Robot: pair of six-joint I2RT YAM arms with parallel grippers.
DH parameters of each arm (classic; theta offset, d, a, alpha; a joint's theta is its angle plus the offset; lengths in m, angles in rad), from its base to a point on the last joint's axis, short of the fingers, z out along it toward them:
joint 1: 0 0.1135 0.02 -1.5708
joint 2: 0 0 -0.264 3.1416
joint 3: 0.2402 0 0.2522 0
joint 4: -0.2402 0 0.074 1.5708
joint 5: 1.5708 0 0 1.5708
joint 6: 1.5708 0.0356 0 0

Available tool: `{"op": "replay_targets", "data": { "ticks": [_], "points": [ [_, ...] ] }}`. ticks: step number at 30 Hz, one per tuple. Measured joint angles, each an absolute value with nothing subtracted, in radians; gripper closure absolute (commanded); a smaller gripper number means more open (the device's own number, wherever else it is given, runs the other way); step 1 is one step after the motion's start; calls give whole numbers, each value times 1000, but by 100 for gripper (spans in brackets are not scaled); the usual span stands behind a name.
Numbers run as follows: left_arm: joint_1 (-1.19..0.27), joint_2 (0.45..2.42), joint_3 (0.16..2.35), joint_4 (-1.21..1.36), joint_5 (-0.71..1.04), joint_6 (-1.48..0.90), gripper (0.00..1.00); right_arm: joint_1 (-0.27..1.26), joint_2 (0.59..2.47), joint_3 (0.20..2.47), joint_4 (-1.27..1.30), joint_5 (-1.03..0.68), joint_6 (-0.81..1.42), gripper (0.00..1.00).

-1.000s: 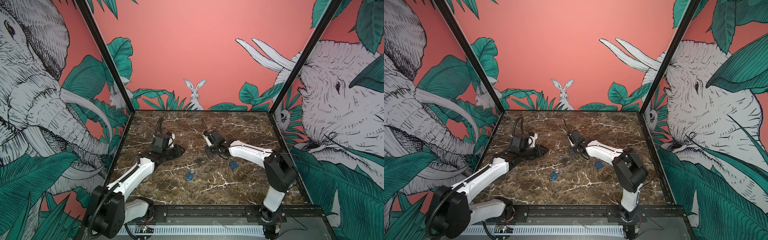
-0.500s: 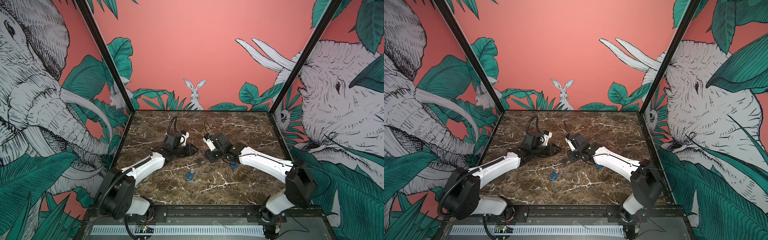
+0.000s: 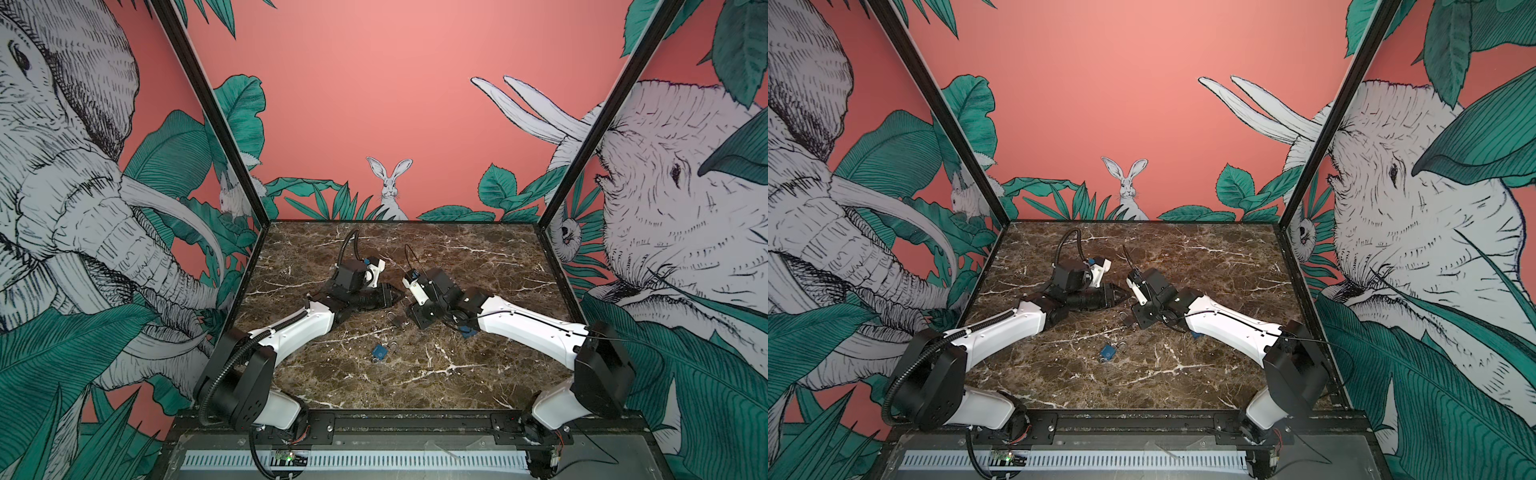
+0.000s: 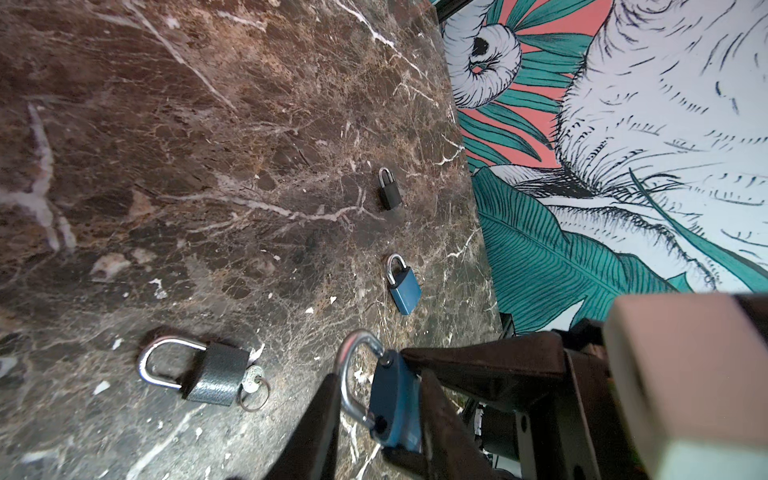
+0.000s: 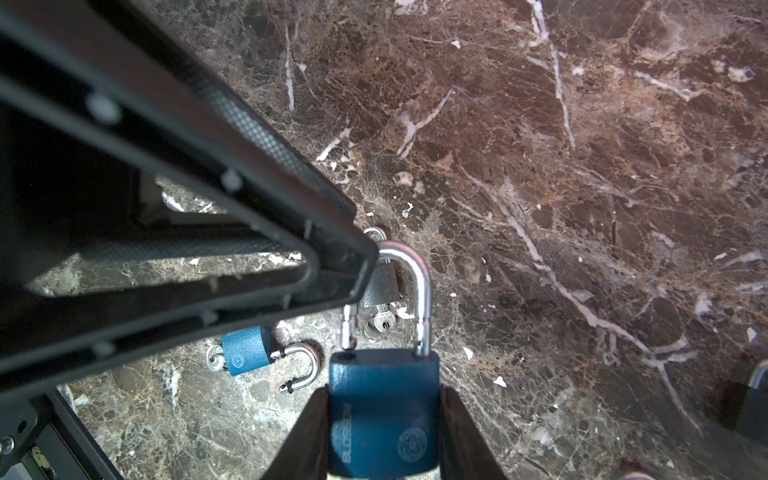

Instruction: Lock with the key

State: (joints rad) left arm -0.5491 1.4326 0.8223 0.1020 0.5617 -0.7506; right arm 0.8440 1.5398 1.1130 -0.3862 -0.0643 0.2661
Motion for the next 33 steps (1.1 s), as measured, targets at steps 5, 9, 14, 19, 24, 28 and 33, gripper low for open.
{"op": "replay_targets", "data": {
  "ticks": [5, 9, 14, 19, 24, 28, 33],
  "points": [
    [-550, 1439, 822, 107, 564, -752, 66, 845, 1540, 1119, -387, -64, 266, 81],
    [-550, 1453, 822, 115, 566, -752, 65, 847, 1539, 1127, -386, -64, 266, 81],
    [-554, 1464, 818, 128, 566, -760, 66, 849, 1539, 1127, -387, -64, 266, 81],
    [-555, 1474, 818, 145, 572, -768, 69, 850, 1539, 1127, -387, -64, 266, 80],
    [-556, 1481, 818, 155, 579, -772, 72, 850, 1539, 1127, -387, -60, 266, 81],
    [-558, 1487, 818, 161, 583, -775, 73, 850, 1533, 1127, -387, -60, 266, 81],
    [-563, 1495, 818, 165, 591, -780, 74, 850, 1525, 1127, -387, -60, 266, 81]
  ]
}}
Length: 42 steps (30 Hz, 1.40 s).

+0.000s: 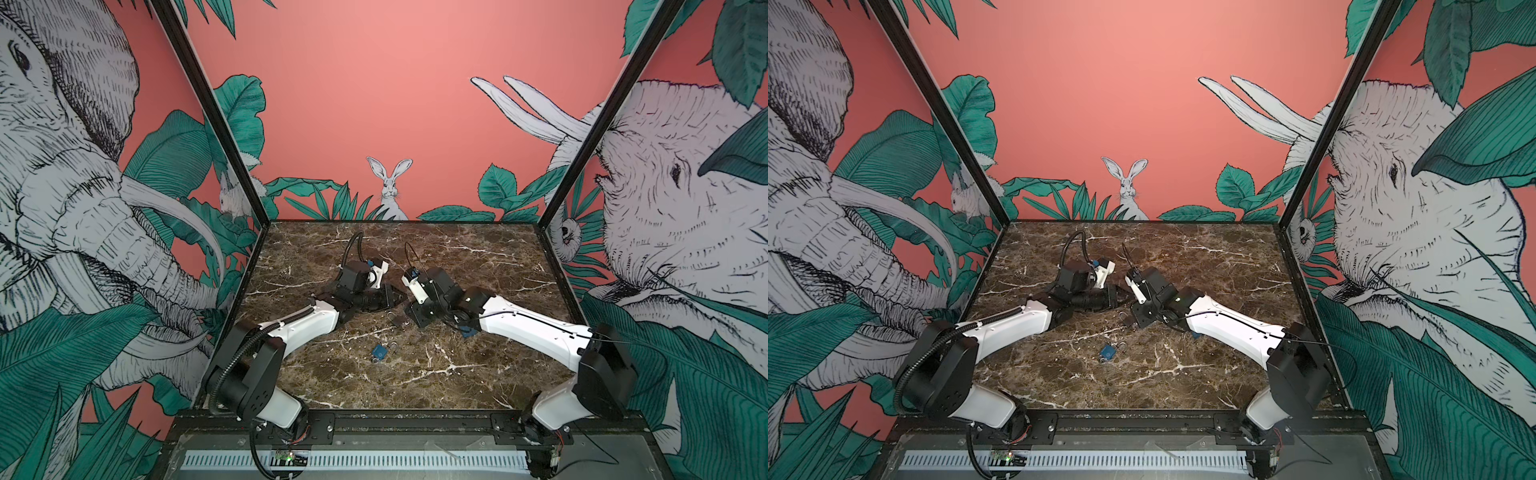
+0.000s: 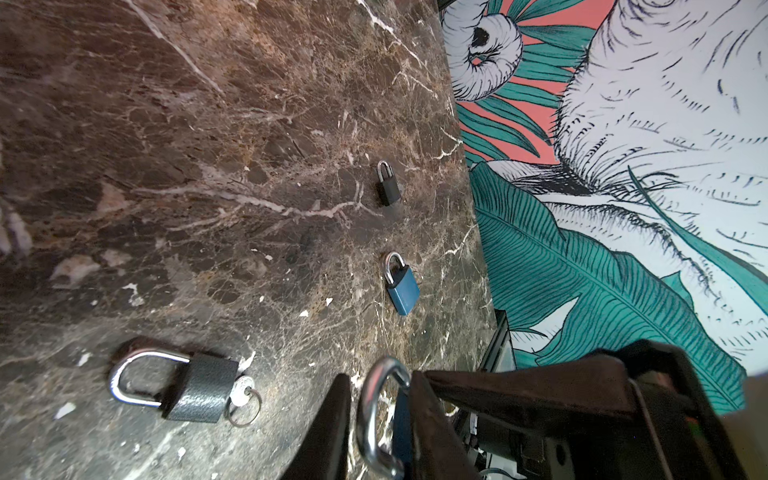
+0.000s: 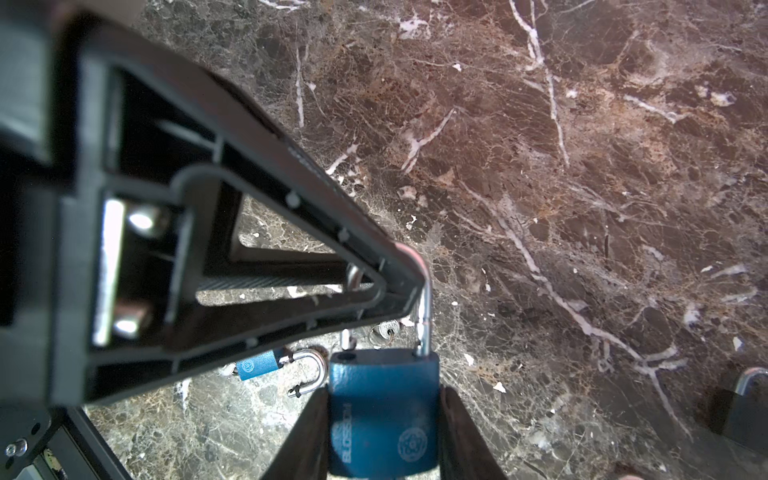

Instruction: Lock with the key

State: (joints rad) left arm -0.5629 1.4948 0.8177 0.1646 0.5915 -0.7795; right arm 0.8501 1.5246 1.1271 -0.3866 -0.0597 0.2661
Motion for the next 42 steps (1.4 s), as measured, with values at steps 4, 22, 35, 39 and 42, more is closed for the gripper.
{"op": "replay_targets", "data": {
  "ticks": [4, 22, 35, 39, 42],
  "points": [
    [-565, 1500, 818, 167, 607, -785, 80, 850, 1525, 1127, -387, -60, 266, 81],
    [-567, 1503, 814, 217, 633, -817, 100, 849, 1518, 1127, -382, -68, 279, 45],
    [-567, 1447, 804, 254, 566, -893, 100, 693, 1260, 852, -137, -248, 382, 43],
    [-575, 1419, 799, 268, 550, -928, 100, 692, 1250, 792, -77, -247, 382, 45],
    [-583, 1404, 796, 269, 540, -948, 100, 692, 1250, 754, -19, -245, 382, 47]
  ]
}}
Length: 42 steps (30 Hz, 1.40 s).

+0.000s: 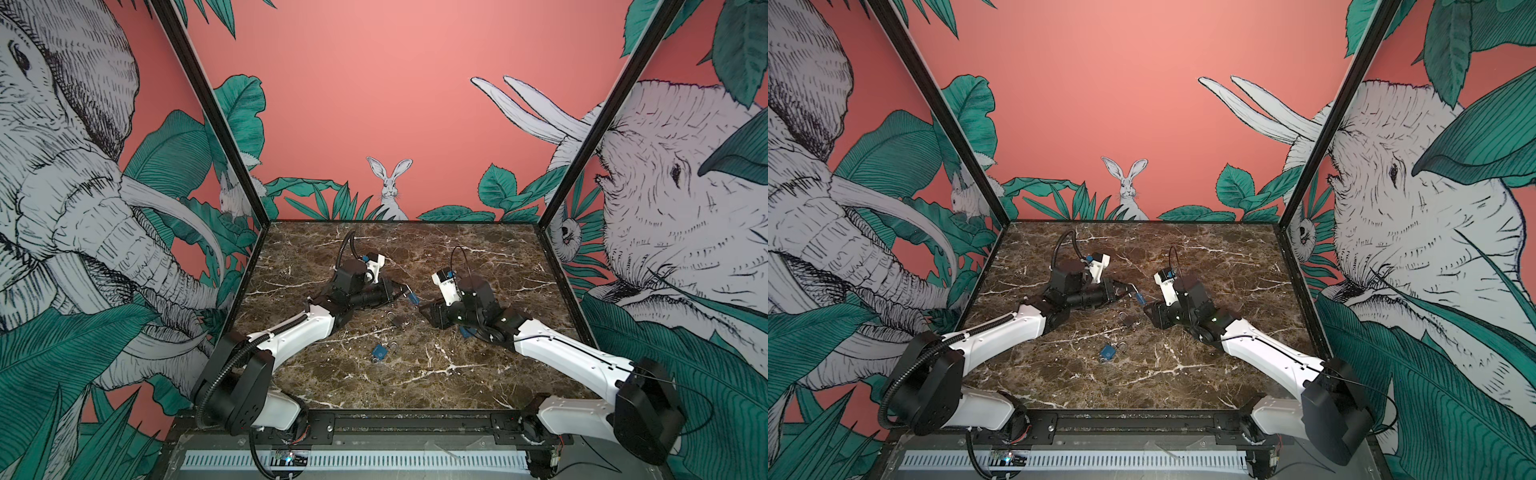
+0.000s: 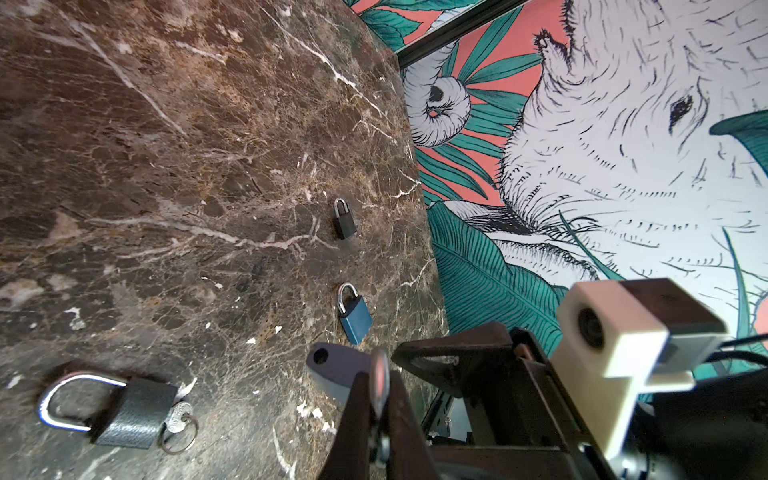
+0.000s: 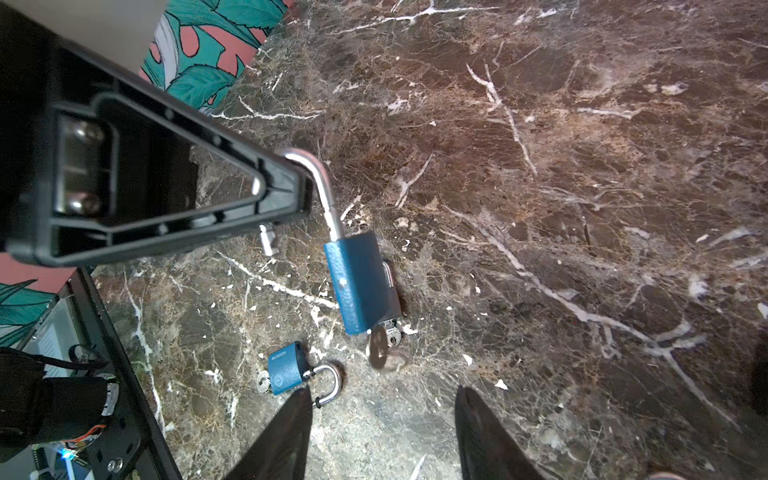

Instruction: Lock with the key

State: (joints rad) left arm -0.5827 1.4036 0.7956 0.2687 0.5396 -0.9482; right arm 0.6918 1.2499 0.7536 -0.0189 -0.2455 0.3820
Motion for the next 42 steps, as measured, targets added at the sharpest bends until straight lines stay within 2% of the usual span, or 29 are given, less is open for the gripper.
{"op": "replay_targets", "data": {
  "ticks": [13, 21, 26, 42],
  "points": [
    [-602, 1385, 796, 267, 516, -986, 100, 722, 1274, 699, 192, -231, 374, 51],
    [-615, 1385, 802, 259, 514, -993, 100, 727, 1324, 702, 220, -183, 350, 65],
    [-616, 1386, 804, 258, 511, -995, 100, 727, 1348, 723, 224, -173, 343, 69],
    [-620, 1393, 819, 254, 512, -995, 100, 728, 1370, 748, 237, -159, 333, 70]
  ]
}}
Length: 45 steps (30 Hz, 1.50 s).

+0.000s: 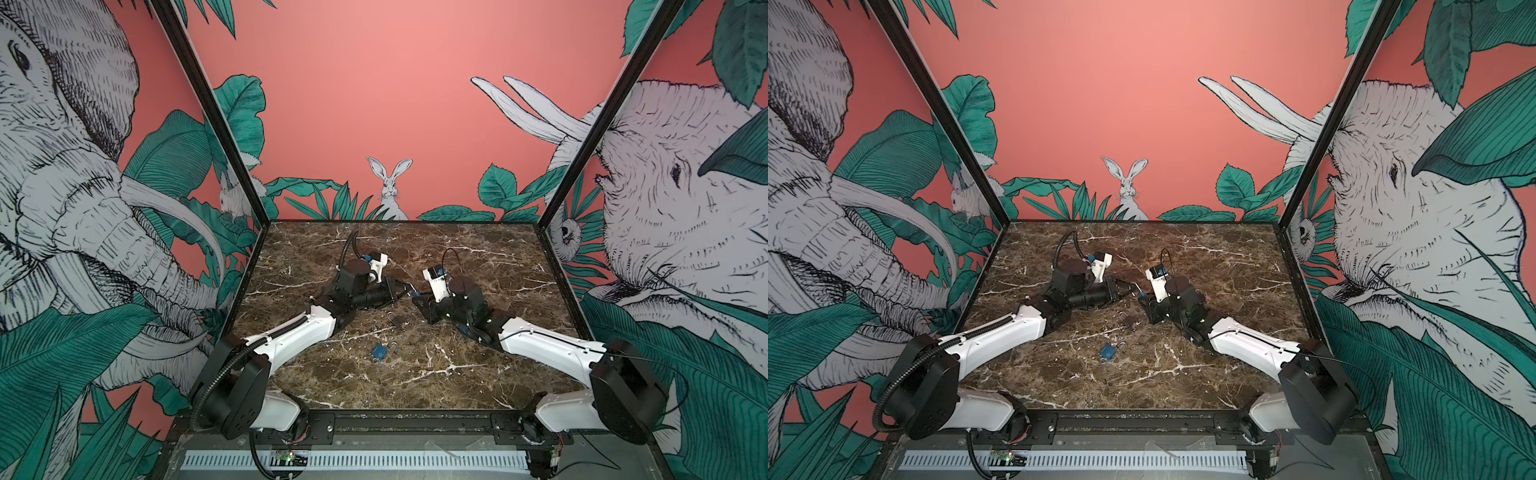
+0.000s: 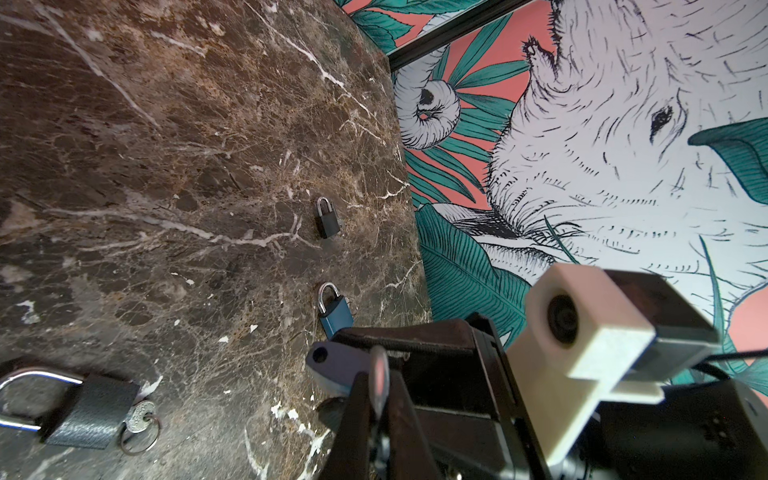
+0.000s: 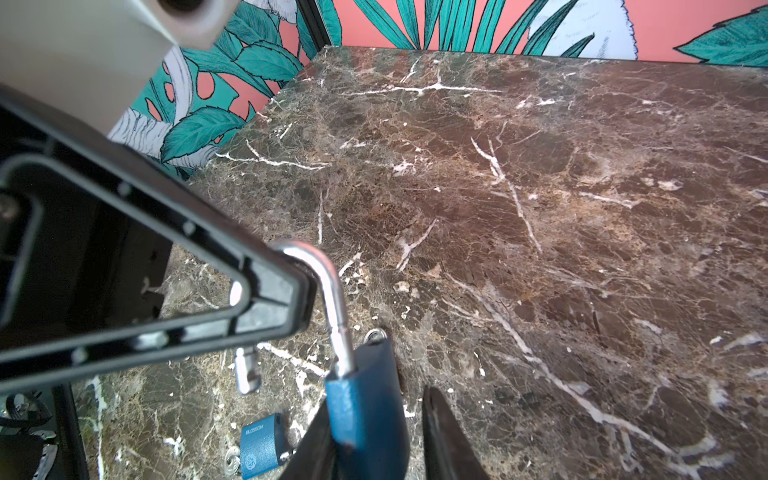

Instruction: Lock with the key

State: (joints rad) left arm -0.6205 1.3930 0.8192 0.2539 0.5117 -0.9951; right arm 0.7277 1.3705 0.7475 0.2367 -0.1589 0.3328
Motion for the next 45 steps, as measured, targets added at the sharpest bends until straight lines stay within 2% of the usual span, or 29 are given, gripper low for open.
{"op": "replay_targets", "data": {
  "ticks": [4, 9, 18, 19, 20, 21, 23, 32, 38, 45],
  "points": [
    [-620, 1395, 819, 256, 511, -995, 100, 732, 1372, 751, 236, -156, 330, 78],
    [-620, 1398, 820, 261, 506, -997, 100, 746, 1375, 756, 231, -169, 315, 100],
    [-620, 1398, 820, 256, 503, -984, 100, 737, 1379, 780, 186, -193, 310, 100],
    [-620, 1398, 823, 248, 502, -976, 93, 732, 1379, 787, 171, -205, 310, 100],
    [-620, 1398, 833, 228, 501, -966, 79, 726, 1379, 797, 150, -223, 311, 100],
    [-620, 1396, 844, 207, 497, -948, 70, 717, 1379, 810, 130, -245, 313, 100],
    [-616, 1386, 868, 159, 491, -913, 64, 696, 1379, 836, 84, -284, 320, 100],
    [-492, 1285, 878, 87, 524, -813, 62, 600, 1339, 875, -68, -573, 345, 100],
    [-492, 1284, 897, 1, 646, -720, 61, 587, 1326, 880, -96, -749, 363, 100],
    [-511, 1290, 903, -17, 782, -678, 60, 577, 1326, 880, -114, -849, 378, 100]
  ]
}}
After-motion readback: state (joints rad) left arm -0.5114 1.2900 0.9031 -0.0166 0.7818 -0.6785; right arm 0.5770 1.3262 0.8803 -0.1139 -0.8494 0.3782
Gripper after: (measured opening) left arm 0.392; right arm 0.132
